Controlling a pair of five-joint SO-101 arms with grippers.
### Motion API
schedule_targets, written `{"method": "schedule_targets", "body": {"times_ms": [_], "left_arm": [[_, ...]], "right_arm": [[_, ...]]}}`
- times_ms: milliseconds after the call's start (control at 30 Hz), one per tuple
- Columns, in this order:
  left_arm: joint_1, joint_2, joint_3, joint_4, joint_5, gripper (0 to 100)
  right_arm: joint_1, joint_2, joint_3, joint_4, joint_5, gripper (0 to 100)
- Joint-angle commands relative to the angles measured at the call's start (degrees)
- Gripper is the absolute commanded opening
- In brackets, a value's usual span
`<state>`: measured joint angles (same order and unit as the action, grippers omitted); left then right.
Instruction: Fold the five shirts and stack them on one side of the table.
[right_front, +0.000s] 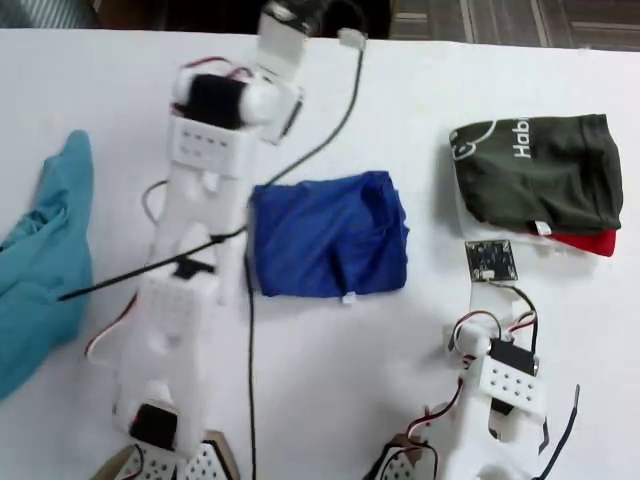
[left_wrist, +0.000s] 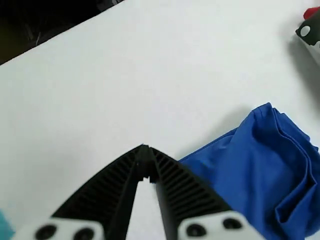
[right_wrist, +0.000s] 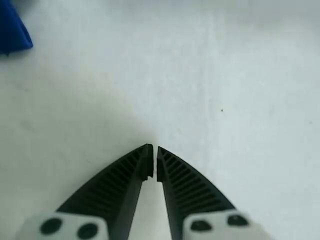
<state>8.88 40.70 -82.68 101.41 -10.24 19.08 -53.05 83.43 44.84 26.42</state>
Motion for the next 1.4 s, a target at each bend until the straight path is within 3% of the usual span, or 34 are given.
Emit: {"method": "schedule_targets", "body": {"times_ms": [0,300,433,533,700,933,1067,1367], "left_arm": [[-3.4,-18.3,17.0,1.1,-0.4,3],[-14.1,-49.1,67.5,-1.9,-1.0,3],[-21.5,-58.8,91.3,-13.8,-1.3,3],[-25.2,-66.2,108.9,-25.2,-5.5,3],[-29.8,-79.3,130.9,-38.7,-7.6,3],[-30.2,-84.1,143.3,-43.6,-7.6,3],[-30.2,-81.6,146.0,-47.1,-7.7,3],[-30.2,-73.9,150.7,-55.7,-7.4,3]], "right_arm": [[0.5,-1.6,-0.3,-0.9,-0.5,2.1],[0.5,-1.6,-0.4,-0.8,-0.5,2.1],[0.5,-1.2,-3.6,1.2,-0.4,2.1],[-1.7,-1.2,-9.6,7.0,-0.3,2.1],[-11.3,-1.1,-19.5,16.0,-0.5,2.1],[-24.7,-1.0,-27.5,19.6,-0.7,2.1],[-29.7,0.6,-35.0,21.4,-6.4,2.1],[-37.1,30.1,-55.0,22.7,-7.0,2.1]]}}
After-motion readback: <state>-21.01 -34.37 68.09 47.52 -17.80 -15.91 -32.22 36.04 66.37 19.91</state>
